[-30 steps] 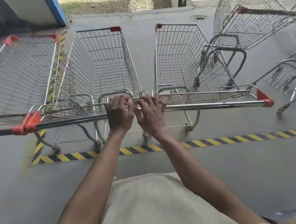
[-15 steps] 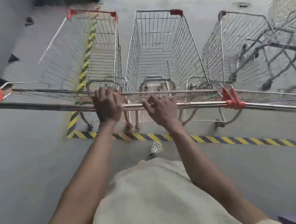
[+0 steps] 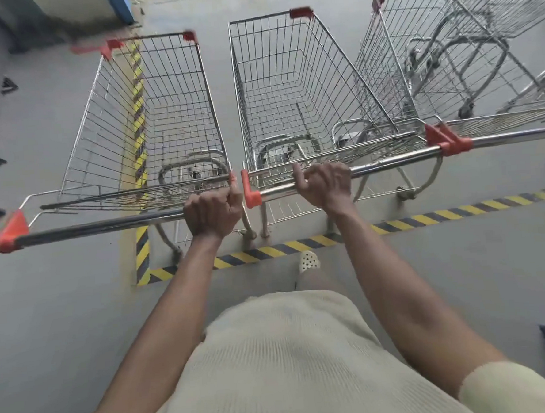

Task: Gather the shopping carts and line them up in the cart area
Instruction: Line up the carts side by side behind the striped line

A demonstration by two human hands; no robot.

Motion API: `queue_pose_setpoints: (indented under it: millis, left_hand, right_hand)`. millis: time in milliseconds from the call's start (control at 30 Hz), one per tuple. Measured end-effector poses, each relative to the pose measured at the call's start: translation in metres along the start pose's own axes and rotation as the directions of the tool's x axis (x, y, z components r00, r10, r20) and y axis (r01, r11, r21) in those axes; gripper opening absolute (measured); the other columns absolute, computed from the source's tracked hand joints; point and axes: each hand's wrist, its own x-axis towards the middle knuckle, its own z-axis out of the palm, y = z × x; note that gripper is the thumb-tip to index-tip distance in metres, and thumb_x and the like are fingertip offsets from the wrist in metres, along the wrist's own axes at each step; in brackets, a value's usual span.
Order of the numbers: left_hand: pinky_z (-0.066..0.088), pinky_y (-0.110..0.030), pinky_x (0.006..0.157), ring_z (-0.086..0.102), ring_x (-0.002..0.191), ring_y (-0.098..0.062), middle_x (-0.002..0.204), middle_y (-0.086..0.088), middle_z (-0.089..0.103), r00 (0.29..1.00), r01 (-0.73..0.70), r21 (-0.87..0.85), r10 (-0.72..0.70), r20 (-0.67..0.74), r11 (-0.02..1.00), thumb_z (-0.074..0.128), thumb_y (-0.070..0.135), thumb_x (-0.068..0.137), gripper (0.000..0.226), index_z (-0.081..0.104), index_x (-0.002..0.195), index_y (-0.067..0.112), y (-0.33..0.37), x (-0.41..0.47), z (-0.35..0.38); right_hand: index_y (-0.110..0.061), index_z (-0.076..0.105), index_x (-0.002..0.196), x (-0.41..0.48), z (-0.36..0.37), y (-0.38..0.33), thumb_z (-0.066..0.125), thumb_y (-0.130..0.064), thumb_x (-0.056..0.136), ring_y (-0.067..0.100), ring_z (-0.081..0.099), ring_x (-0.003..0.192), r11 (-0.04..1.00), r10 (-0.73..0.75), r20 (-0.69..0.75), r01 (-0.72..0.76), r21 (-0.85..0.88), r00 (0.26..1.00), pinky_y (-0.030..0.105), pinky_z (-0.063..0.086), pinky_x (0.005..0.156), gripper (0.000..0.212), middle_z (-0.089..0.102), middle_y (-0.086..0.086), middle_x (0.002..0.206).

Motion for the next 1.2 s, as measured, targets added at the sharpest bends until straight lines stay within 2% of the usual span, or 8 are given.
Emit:
queue_pose_setpoints:
  millis: [167, 367, 500, 600, 733, 900, 1033, 1200]
  left_hand:
    - [0.039, -0.027, 0.056, 0.046, 0.039, -0.024, 0.043, -0.007, 0.050, 1.000, -0.010, -0.020, 0.011, 0.018, 1.000, 0.036, 0.040, 0.099, 0.062, 0.060, 0.051, 0.008, -0.009, 0.007, 0.002]
    - [0.037, -0.029, 0.054, 0.050, 0.037, -0.027, 0.043, -0.012, 0.053, 0.999, -0.039, 0.010, 0.039, -0.013, 0.999, 0.042, 0.031, 0.099, 0.058, 0.058, 0.049, 0.007, -0.013, 0.004, 0.005]
    - [0.036, -0.028, 0.054, 0.050, 0.036, -0.025, 0.042, -0.012, 0.052, 0.997, -0.041, 0.011, 0.042, -0.064, 0.999, 0.041, 0.026, 0.098, 0.057, 0.055, 0.047, 0.006, -0.011, 0.006, 0.004]
    - [0.031, -0.028, 0.054, 0.047, 0.035, -0.024, 0.041, -0.012, 0.050, 0.994, -0.052, -0.018, 0.050, -0.094, 0.998, 0.042, 0.022, 0.098, 0.055, 0.053, 0.046, 0.006, -0.011, 0.006, 0.005]
    - [0.039, -0.028, 0.051, 0.045, 0.033, -0.025, 0.041, -0.012, 0.049, 0.986, -0.071, -0.050, 0.062, -0.152, 0.996, 0.041, 0.018, 0.098, 0.054, 0.052, 0.047, 0.006, -0.013, 0.006, 0.005]
    - [0.035, -0.030, 0.052, 0.042, 0.037, -0.023, 0.045, -0.012, 0.050, 0.985, -0.058, -0.042, 0.050, -0.162, 0.997, 0.038, 0.020, 0.101, 0.055, 0.054, 0.050, 0.006, -0.014, 0.004, 0.012]
    - [0.026, -0.028, 0.055, 0.035, 0.039, -0.021, 0.045, -0.012, 0.049, 0.982, -0.045, -0.011, 0.042, -0.185, 0.999, 0.039, 0.021, 0.100, 0.054, 0.053, 0.050, 0.006, -0.011, 0.003, 0.012]
    - [0.026, -0.027, 0.054, 0.030, 0.040, -0.019, 0.044, -0.012, 0.049, 0.979, -0.051, -0.012, 0.047, -0.198, 0.999, 0.039, 0.020, 0.100, 0.054, 0.052, 0.049, 0.006, -0.012, 0.003, 0.011]
  right_hand:
    - [-0.010, 0.056, 0.053, -0.008, -0.002, -0.008, 0.019, -0.059, 0.101, 0.015, 0.060, 0.054, 1.000, 0.026, 0.016, -0.026, 0.013, 1.000, 0.030, 0.044, 0.074, 0.078, 0.049, -0.004, 0.048]
    - [-0.010, 0.055, 0.047, -0.013, 0.001, -0.012, 0.026, -0.056, 0.100, 0.012, 0.054, 0.043, 0.999, 0.048, -0.041, -0.047, 0.023, 0.998, 0.024, 0.049, 0.068, 0.075, 0.043, -0.007, 0.040]
    - [-0.011, 0.059, 0.049, -0.012, -0.001, -0.013, 0.031, -0.054, 0.100, 0.012, 0.050, 0.040, 0.998, 0.049, -0.067, -0.046, 0.038, 0.997, 0.022, 0.039, 0.058, 0.072, 0.035, -0.010, 0.038]
    - [-0.012, 0.061, 0.049, -0.010, -0.002, -0.015, 0.034, -0.051, 0.101, 0.012, 0.046, 0.039, 0.999, 0.045, -0.074, -0.043, 0.033, 0.996, 0.024, 0.033, 0.058, 0.070, 0.033, -0.011, 0.038]
    - [-0.011, 0.058, 0.048, -0.008, -0.004, -0.018, 0.038, -0.048, 0.101, 0.012, 0.047, 0.041, 0.997, 0.035, -0.081, -0.029, 0.075, 0.996, 0.024, 0.035, 0.060, 0.068, 0.034, -0.011, 0.038]
    - [-0.011, 0.062, 0.050, -0.007, -0.003, -0.018, 0.037, -0.049, 0.100, 0.014, 0.051, 0.043, 0.997, 0.033, -0.075, -0.028, 0.071, 0.997, 0.024, 0.032, 0.059, 0.067, 0.034, -0.009, 0.039]
    - [-0.012, 0.066, 0.051, -0.007, -0.002, -0.018, 0.032, -0.052, 0.098, 0.014, 0.046, 0.042, 0.997, 0.028, -0.090, -0.021, 0.076, 0.996, 0.023, 0.032, 0.057, 0.070, 0.029, -0.011, 0.039]
    - [-0.013, 0.060, 0.048, -0.009, -0.003, -0.017, 0.035, -0.051, 0.098, 0.013, 0.041, 0.042, 0.996, 0.027, -0.111, -0.017, 0.090, 0.993, 0.024, 0.029, 0.056, 0.068, 0.026, -0.011, 0.039]
